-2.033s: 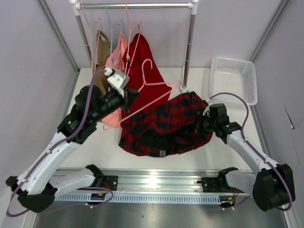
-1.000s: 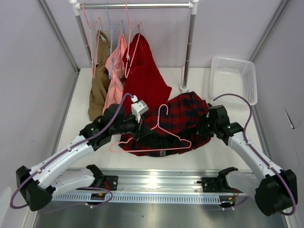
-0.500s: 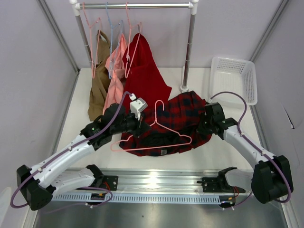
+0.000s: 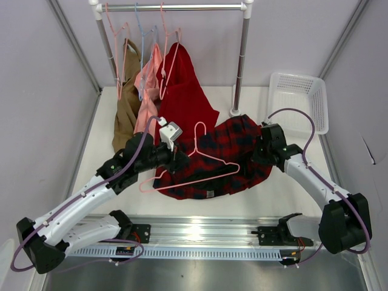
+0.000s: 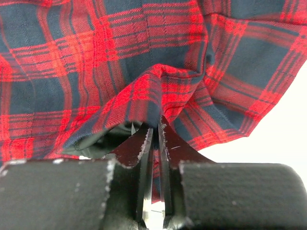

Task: Place the skirt on the hanger

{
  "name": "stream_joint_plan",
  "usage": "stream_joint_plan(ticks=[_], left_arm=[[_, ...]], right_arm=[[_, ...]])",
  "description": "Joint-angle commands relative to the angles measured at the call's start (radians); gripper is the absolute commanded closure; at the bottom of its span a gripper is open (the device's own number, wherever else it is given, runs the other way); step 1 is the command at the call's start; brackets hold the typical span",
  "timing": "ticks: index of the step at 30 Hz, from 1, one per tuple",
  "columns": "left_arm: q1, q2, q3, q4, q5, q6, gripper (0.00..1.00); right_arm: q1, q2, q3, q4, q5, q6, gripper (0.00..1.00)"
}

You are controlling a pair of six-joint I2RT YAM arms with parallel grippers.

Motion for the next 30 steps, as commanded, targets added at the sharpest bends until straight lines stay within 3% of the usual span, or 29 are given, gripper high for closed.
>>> stream_joint_plan(ticks=[1,3,6,9,19,25,30], left_arm=[[0.009,-0.026,0.010,0.042,-0.054,-0.027,1.00],[0.008,-0.016,0.018,0.039,-0.060,-0.029,1.00],[0.009,0.023,0.018,0.026,-0.074,-0.020,1.00],[0.009,0.029,0.003,0.054,-0.084,-0.026,1.00],[0.009,0.050,-0.001,0.094,-0.061,-0.050,1.00],[0.008,0.056,-0.014,0.103,-0.054,-0.052,1.00],[0.009,0.061,-0.013,0.108,-0.055,-0.055,1.00]], right_arm=[[0.000,0.001,0.063,0.036,0.039,-0.026,0.88],[0.003,0.002,0.076,0.025,0.036,-0.029,0.84],[0.012,-0.010,0.082,-0.015,0.070,-0.009,0.69],[0.029,-0.033,0.083,-0.050,0.103,0.005,0.64],[0.248,-0.128,0.065,-0.183,0.281,0.118,0.70],[0.273,-0.101,0.062,-0.212,0.312,0.144,0.74],[0.353,-0.131,0.100,-0.286,0.430,0.191,0.71]])
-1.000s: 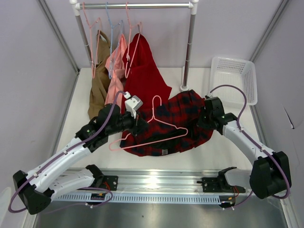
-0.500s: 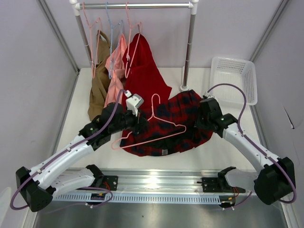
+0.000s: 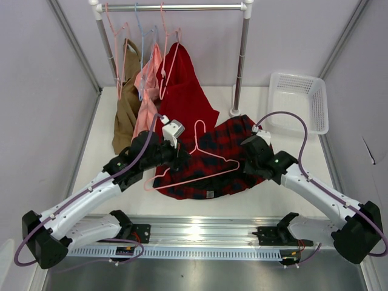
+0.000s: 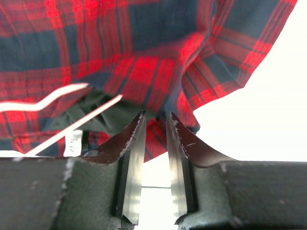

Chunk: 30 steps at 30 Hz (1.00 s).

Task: Place the skirt on the hanger

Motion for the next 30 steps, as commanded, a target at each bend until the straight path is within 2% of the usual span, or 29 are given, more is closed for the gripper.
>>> stream_joint_plan(ticks=[1,9,12,19,30], left_arm=[[0.006,0.006,-0.002,0.062,0.008,-0.018,1.00],[0.004,0.041,0.018,0.073,0.014,-0.023,1.00],[0.004,0.044,0.017,0.076,0.017,-0.021,1.00],[0.006,0.040,0.011,0.070,0.017,-0.020,1.00],[0.004,0.035,0.007,0.060,0.023,-0.014,1.00]], right_arm=[[0.031,-0.033,0.046,-0.052,0.101,0.052,0.71],[0.063,-0.080,0.026,-0.092,0.131,0.113,0.70],[0.069,-0.085,-0.003,-0.050,0.107,0.081,0.67],[0.046,0.027,0.000,0.037,0.033,0.038,0.71],[-0.119,0.114,-0.005,0.087,-0.016,-0.046,0.73]])
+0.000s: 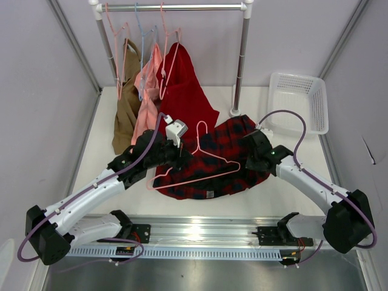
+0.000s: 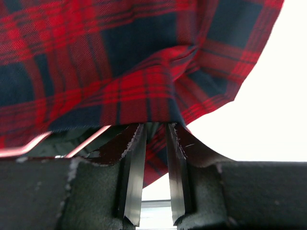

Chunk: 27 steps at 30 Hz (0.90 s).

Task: Place the skirt on the hanger

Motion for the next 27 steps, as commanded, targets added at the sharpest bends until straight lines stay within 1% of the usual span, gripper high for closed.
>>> stream_joint_plan(ticks=[1,8,15,23,26,27], left_arm=[[0.006,-0.013,0.009,0.038,0.017,-0.005,1.00],[0.006,-0.005,0.007,0.047,0.026,-0.003,1.00],[0.006,-0.005,0.004,0.047,0.029,-0.003,1.00],[0.006,-0.010,0.002,0.046,0.032,-0.003,1.00],[0.006,-0.011,-0.004,0.049,0.034,-0.003,1.00],[0.004,-0.011,-0.004,0.051,0.035,-0.005,1.00]], right_arm=[[-0.037,0.006,-0.002,0.033,0.000,-0.046,0.73],[-0.036,0.032,-0.010,0.050,-0.026,-0.050,0.73],[0.007,0.043,-0.005,0.053,-0.003,-0.028,0.73],[0.016,0.080,-0.007,0.064,0.011,-0.022,0.73],[0.018,0.083,-0.007,0.063,0.022,-0.019,0.75],[0.021,0.083,-0.007,0.061,0.025,-0.019,0.79]])
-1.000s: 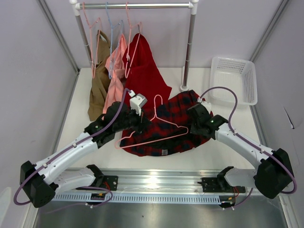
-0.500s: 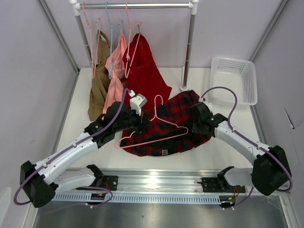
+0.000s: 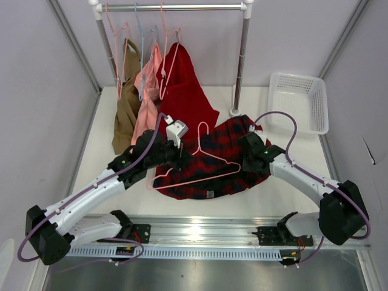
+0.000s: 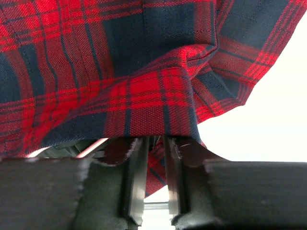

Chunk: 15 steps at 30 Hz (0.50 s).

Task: Place the skirt on the hanger

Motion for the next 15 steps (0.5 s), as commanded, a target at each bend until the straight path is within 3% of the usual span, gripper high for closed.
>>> stream_joint_plan(ticks=[1,6,15], left_arm=[[0.004,-0.011,-0.003,0.051,0.019,-0.006,1.00],[0.003,-0.011,-0.017,0.072,0.053,-0.023,1.00],[0.004,-0.004,-0.041,0.128,0.082,-0.059,1.00]], right_arm=[[0.008,0.002,0.006,0.017,0.045,0.012,0.81],[0.013,-0.028,0.008,0.000,0.056,0.018,0.97],[0.028,-0.087,0.003,-0.041,0.062,0.030,1.00]])
